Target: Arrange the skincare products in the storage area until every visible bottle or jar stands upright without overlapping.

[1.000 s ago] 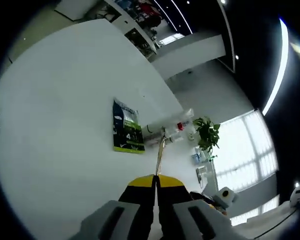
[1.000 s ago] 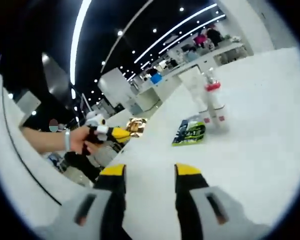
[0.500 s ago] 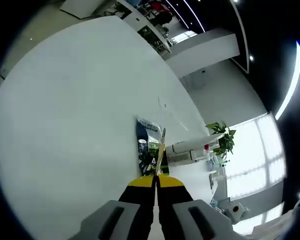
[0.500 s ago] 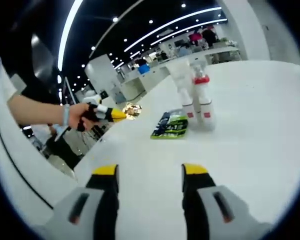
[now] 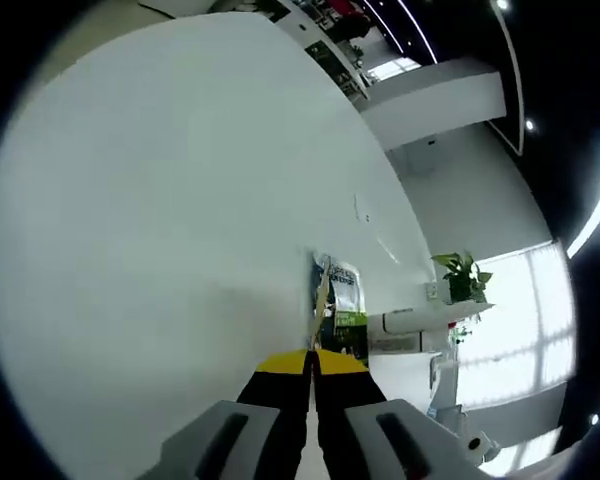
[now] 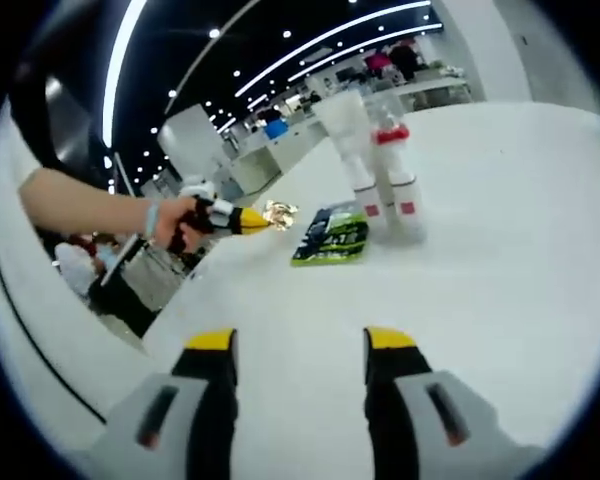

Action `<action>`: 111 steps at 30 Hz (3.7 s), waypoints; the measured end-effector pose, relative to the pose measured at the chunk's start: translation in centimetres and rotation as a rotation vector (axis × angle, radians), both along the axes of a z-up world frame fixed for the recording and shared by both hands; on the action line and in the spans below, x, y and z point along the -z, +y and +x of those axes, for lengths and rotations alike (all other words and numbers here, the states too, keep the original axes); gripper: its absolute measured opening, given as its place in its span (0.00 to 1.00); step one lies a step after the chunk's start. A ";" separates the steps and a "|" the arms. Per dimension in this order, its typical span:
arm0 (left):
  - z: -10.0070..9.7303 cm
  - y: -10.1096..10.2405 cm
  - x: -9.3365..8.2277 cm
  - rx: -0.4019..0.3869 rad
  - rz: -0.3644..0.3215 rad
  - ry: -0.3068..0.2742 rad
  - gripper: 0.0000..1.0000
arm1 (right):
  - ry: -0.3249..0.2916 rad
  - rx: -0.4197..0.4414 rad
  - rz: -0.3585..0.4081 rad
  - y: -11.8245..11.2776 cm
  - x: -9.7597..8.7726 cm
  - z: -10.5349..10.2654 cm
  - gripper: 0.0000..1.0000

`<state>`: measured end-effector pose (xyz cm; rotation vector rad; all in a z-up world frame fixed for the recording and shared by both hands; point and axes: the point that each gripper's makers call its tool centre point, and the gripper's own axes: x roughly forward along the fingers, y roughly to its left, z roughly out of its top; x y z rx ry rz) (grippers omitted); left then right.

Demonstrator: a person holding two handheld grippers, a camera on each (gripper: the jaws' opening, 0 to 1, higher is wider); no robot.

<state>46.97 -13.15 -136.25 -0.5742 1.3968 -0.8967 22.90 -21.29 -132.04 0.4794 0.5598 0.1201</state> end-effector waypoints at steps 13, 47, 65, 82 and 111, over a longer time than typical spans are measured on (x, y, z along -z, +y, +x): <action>1.8 -1.6 2.0 -0.021 0.013 0.036 0.01 | 0.032 0.052 0.016 -1.2 0.9 -0.2 0.49; 2.5 -1.1 2.7 0.055 0.177 0.171 0.13 | 0.022 0.083 0.068 -1.3 1.3 -0.3 0.49; 5.1 4.0 -0.3 0.151 0.238 -0.083 0.37 | -0.009 0.073 0.070 -1.0 0.7 0.0 0.49; 2.4 22.4 2.3 0.916 0.693 -0.501 0.62 | -0.043 0.072 0.075 -0.8 0.0 0.2 0.49; 1.5 29.5 4.0 1.100 0.835 -0.592 0.68 | -0.039 0.059 0.075 -0.6 0.0 0.5 0.50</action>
